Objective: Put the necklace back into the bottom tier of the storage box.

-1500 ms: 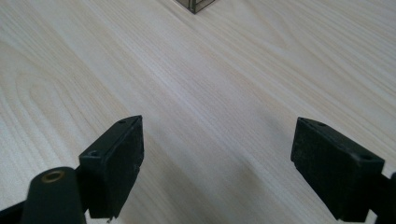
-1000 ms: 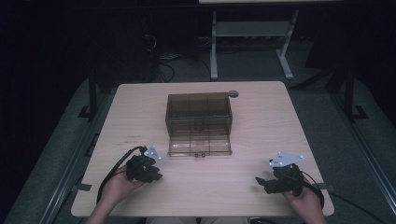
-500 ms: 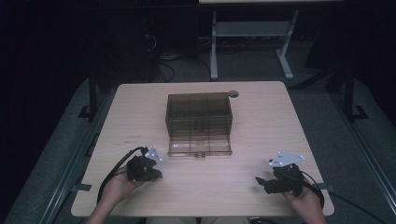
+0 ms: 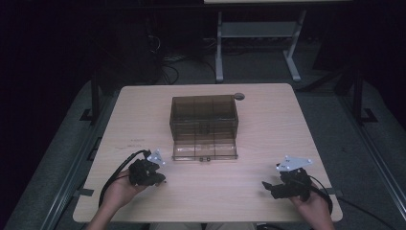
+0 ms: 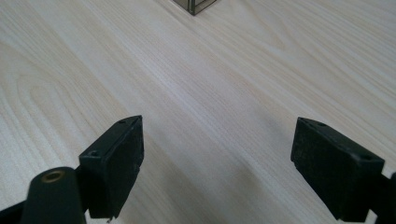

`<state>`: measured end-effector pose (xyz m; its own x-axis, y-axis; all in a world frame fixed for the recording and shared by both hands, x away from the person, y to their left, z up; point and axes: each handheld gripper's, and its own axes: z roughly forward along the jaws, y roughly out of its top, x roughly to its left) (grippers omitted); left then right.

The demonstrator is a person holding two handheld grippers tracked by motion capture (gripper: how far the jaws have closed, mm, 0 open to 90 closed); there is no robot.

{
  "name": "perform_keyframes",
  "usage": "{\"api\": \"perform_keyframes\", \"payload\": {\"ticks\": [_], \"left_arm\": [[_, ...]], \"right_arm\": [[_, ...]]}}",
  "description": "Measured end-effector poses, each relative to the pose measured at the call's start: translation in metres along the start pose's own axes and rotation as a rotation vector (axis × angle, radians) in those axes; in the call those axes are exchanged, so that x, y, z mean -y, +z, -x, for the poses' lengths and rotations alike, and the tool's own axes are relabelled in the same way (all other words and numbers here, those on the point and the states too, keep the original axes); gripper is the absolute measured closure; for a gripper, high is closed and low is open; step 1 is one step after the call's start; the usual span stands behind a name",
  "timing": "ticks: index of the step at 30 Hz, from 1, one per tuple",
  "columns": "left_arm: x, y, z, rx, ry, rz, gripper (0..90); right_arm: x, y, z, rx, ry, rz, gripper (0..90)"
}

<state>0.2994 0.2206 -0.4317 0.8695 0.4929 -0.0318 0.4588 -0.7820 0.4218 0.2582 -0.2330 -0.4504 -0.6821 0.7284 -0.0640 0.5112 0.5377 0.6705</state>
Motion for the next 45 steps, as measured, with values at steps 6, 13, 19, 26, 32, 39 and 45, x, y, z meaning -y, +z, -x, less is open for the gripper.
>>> {"api": "perform_keyframes", "payload": {"ticks": [6,13,19,26,32,39,45], "left_arm": [[-0.001,-0.010,0.002,-0.006,0.014,0.004,88.2],[-0.008,-0.027,0.006,-0.007,0.025,0.023,88.2],[-0.016,-0.037,0.008,-0.014,0.047,0.019,88.2],[-0.031,-0.050,0.011,-0.016,0.067,0.014,88.2],[-0.044,-0.055,0.011,-0.011,0.083,0.008,88.2],[-0.063,-0.058,0.009,-0.002,0.098,0.002,88.2],[-0.077,-0.058,0.003,0.015,0.096,0.001,88.2]], "right_arm": [[0.000,0.000,0.000,0.000,-0.008,0.002,16.6],[0.000,0.001,0.000,0.000,-0.006,0.001,16.6],[0.000,0.001,0.000,-0.001,-0.005,0.000,16.6],[0.000,0.001,0.000,-0.002,-0.004,0.000,16.6],[-0.001,0.001,0.000,-0.003,-0.003,0.000,16.6],[-0.001,0.001,0.000,-0.005,-0.002,0.004,16.6],[-0.001,0.001,0.000,-0.005,-0.002,0.006,16.6]]}}
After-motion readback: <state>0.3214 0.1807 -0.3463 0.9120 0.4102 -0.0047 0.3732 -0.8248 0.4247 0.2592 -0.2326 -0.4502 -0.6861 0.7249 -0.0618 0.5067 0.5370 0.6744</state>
